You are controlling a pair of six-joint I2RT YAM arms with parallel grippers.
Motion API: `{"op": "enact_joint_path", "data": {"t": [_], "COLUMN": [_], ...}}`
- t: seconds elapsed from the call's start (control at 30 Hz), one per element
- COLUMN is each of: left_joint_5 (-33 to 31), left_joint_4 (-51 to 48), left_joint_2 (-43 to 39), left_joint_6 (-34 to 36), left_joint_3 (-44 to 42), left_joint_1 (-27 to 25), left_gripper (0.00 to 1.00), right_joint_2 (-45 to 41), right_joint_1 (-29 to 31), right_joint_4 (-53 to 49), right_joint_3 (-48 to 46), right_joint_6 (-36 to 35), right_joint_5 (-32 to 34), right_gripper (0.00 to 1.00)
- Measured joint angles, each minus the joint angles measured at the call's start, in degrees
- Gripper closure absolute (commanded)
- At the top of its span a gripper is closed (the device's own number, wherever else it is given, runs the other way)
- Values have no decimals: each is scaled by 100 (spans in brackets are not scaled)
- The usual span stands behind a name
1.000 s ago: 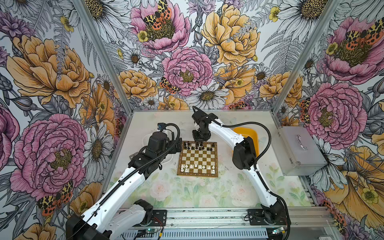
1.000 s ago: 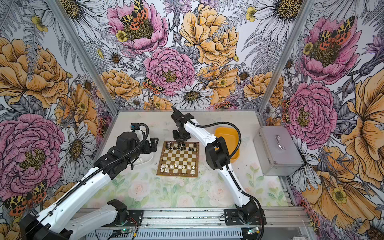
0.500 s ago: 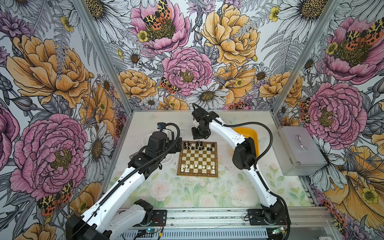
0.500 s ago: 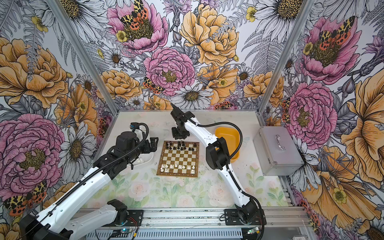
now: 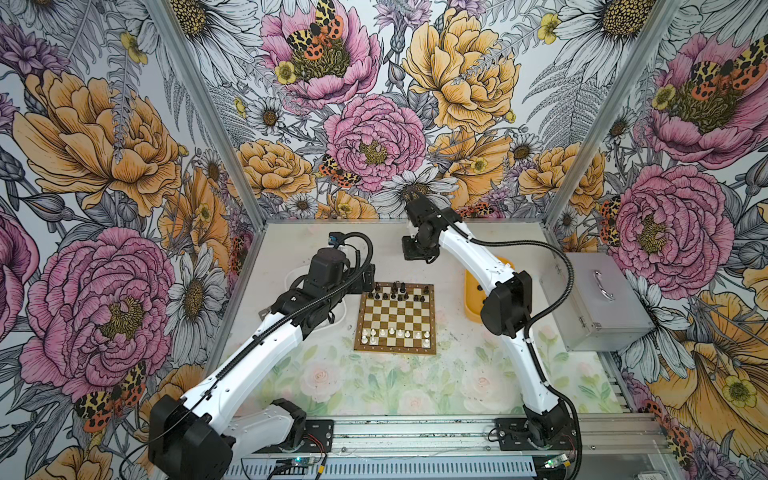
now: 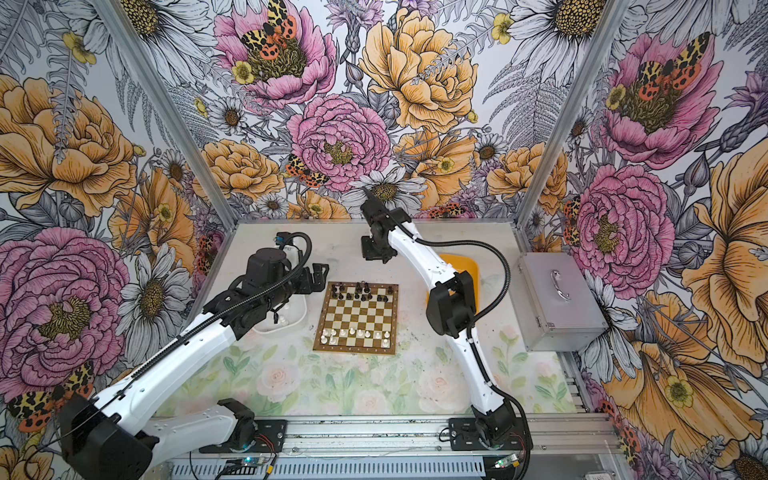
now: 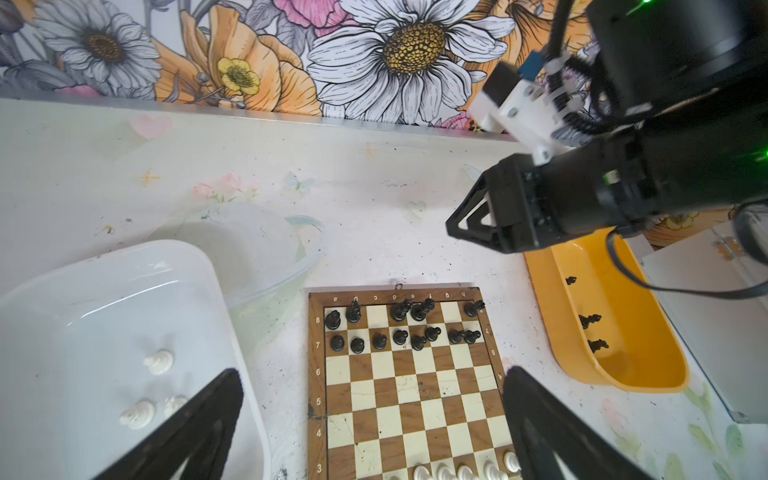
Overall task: Set up the chess pieces on the board
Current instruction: 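Release the piece and move the right gripper back into the yellow tub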
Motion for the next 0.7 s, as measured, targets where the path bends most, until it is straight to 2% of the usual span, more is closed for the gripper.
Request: {"op": "enact_joint_path", "data": {"t": [0.2,0.33,0.5,0.7], "left_joint_5": [264,516,732,872], "left_joint_4": [249,321,249,107], "left_joint_2": [1322,2168,2986,3552], "left_joint_6": [219,282,282,280], "left_joint_3": [1091,1853,2778,3639], "left_joint_1": [-616,-866,-1019,-1143], "left_gripper": [1,1,1,1], "right_joint_2": [-1475,-2175,-2328,-2302], "right_joint_1": [-986,-1390,-1803,-2074], "right_joint_4": [122,413,723,999], "right_joint_3": [-1528,-2879,-3965,-4275], "right_joint_6": [-96,-114,-114,-116], "right_joint_5": [601,664,476,299], "right_gripper": [69,67,67,68]}}
